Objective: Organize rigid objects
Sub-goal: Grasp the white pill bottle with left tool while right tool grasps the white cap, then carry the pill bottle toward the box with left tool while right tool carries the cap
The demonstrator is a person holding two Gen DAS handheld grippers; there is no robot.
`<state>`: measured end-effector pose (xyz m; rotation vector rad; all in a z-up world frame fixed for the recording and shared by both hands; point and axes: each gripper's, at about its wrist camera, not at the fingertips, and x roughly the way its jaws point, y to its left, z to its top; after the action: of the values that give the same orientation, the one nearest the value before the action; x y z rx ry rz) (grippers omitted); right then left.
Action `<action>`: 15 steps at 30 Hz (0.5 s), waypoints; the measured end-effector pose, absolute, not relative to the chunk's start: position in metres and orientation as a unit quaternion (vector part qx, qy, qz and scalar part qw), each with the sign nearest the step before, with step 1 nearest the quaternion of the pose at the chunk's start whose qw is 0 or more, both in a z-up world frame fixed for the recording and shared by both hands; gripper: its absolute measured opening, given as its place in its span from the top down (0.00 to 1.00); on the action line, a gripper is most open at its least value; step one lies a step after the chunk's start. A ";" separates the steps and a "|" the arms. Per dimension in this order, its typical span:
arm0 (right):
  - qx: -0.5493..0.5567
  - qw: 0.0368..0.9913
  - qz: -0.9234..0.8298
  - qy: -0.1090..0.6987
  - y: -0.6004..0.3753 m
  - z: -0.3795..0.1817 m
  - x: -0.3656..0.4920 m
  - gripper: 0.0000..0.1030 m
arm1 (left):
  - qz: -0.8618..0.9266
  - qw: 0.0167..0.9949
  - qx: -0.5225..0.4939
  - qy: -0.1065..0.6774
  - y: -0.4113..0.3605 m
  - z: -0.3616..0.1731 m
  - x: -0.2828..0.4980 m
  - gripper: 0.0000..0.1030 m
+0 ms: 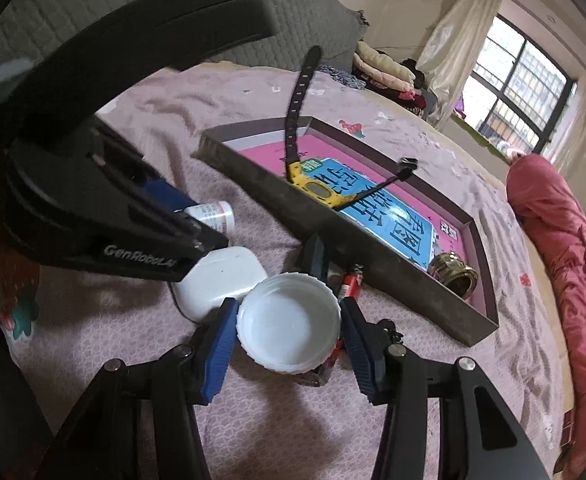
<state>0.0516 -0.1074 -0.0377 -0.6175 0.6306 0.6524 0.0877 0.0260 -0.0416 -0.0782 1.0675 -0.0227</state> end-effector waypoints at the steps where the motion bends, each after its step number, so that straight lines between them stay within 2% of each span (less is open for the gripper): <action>1: -0.288 0.854 0.309 0.302 -0.109 -0.037 0.054 0.50 | -0.012 0.860 -0.038 0.508 0.026 -0.041 0.088 0.73; 15: -0.247 0.866 0.306 0.309 -0.121 -0.029 0.060 0.50 | -0.030 0.860 -0.093 0.501 0.043 -0.039 0.089 0.74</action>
<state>0.0596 -0.1212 -0.0290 -0.5183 0.6475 0.6404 0.0886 0.0427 -0.0386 -0.1950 1.0519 -0.0623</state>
